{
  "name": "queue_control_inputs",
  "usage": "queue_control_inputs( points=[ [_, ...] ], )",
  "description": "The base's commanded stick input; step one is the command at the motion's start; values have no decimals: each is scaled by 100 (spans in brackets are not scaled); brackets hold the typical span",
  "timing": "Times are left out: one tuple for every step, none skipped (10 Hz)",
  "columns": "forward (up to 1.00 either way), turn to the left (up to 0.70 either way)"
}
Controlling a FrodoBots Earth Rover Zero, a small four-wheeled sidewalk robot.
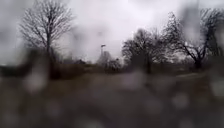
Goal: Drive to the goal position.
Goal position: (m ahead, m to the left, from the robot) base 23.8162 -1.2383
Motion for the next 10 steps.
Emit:
queue_control_inputs(
  points=[
    [70, 0],
    [70, 0],
    [70, 0],
    [70, 0],
    [70, 0],
    [70, 0],
    [70, 0],
    [70, 0],
    [70, 0],
    [70, 0]
  ],
)
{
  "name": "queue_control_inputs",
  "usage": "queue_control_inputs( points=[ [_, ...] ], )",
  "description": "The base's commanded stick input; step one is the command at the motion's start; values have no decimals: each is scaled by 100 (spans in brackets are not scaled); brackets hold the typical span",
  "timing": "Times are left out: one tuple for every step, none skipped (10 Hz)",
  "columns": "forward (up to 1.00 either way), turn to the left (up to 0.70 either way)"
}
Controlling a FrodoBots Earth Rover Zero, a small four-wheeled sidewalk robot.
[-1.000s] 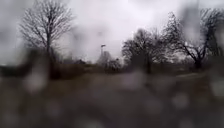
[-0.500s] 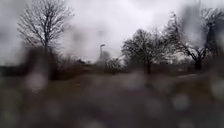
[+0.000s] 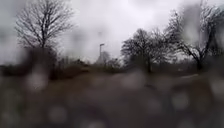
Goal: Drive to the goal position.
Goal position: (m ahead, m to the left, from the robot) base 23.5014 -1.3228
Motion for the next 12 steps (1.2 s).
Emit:
queue_control_inputs(
  points=[
    [70, 0],
    [70, 0],
    [70, 0],
    [70, 0],
    [70, 0],
    [70, 0],
    [70, 0],
    [70, 0],
    [70, 0],
    [70, 0],
    [70, 0],
    [70, 0]
  ],
)
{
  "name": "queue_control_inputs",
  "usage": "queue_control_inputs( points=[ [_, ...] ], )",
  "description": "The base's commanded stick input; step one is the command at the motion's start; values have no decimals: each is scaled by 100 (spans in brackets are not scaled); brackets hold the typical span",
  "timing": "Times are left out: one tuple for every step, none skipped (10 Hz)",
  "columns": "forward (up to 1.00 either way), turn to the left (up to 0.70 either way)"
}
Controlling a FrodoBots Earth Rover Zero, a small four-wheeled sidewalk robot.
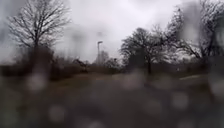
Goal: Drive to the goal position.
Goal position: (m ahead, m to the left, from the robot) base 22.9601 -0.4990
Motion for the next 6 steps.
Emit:
queue_control_inputs(
  points=[
    [70, 0],
    [70, 0],
    [70, 0],
    [70, 0],
    [70, 0],
    [70, 0]
  ],
)
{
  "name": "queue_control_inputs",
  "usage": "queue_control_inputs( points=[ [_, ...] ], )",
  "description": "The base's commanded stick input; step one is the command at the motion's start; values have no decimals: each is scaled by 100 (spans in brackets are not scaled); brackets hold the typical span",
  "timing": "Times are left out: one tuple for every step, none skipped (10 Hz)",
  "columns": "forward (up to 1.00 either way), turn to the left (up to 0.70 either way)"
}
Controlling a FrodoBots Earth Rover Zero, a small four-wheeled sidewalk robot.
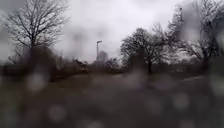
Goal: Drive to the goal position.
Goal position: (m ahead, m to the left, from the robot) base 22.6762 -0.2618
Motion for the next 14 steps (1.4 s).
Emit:
queue_control_inputs(
  points=[
    [70, 0],
    [70, 0],
    [70, 0],
    [70, 0],
    [70, 0],
    [70, 0],
    [70, 0],
    [70, 0],
    [70, 0],
    [70, 0],
    [70, 0],
    [70, 0],
    [70, 0],
    [70, 0]
  ],
)
